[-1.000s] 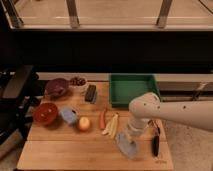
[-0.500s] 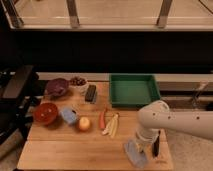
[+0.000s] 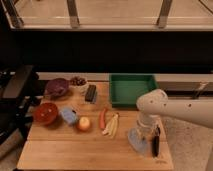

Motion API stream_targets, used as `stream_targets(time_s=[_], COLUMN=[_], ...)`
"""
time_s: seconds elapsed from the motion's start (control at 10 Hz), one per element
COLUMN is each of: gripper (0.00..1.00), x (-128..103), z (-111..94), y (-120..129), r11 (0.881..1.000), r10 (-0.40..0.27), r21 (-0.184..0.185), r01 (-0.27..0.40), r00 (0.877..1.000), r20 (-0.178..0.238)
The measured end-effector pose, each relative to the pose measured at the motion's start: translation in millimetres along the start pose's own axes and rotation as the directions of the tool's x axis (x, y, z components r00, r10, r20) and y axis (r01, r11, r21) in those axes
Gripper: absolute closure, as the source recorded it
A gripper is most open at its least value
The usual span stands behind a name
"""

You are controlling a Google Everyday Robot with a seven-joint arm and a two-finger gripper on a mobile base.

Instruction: Wipe table surface with towel

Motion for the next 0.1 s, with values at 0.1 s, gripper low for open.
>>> stream_targets(time_s=[0.1], gripper=[1.0], x=[-7.2], z=[-0.4], y=[6.9], r11=[1.0], r10=[-0.014], r21=[-0.022], r01=[0.014], r00=[1.0], r20=[-0.004])
